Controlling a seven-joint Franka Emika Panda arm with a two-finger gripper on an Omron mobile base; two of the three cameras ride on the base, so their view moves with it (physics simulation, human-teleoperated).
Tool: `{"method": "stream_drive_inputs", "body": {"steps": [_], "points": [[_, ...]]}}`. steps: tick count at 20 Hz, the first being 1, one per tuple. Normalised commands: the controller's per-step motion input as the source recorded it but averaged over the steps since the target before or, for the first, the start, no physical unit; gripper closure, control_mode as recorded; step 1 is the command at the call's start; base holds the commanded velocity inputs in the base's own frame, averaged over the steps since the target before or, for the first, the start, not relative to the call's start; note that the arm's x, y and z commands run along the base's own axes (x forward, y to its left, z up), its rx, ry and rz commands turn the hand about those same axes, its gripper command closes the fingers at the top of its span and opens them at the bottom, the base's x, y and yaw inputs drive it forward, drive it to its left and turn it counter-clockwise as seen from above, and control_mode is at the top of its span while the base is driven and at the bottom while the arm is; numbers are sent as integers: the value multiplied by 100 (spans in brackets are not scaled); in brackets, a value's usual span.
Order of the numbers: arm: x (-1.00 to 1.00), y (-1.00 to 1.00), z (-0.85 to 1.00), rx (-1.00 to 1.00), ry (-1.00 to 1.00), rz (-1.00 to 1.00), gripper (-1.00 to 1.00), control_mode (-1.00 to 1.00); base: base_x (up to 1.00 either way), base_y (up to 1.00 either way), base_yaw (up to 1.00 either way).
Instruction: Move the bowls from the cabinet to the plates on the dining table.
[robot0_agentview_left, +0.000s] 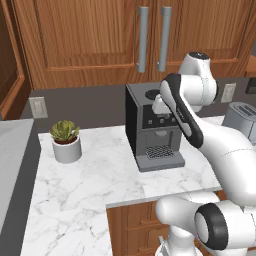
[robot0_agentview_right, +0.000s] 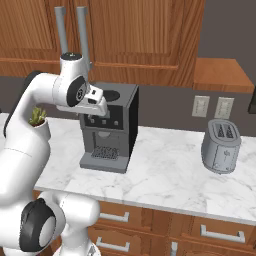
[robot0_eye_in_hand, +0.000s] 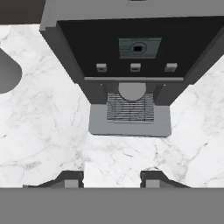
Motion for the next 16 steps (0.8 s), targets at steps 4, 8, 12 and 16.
{"method": "stream_drive_inputs", "body": {"steps": [4,8,12,16], "points": [[-5,-4,0,0,-1,1,-100,-100,0,0,0],[-21,-12,0,0,-5,7,-100,-100,0,0,0],[-31,-7,-1,-1,-11,4,-100,-100,0,0,0],[-38,0,8,-1,-17,3,-100,-100,0,0,0]]}}
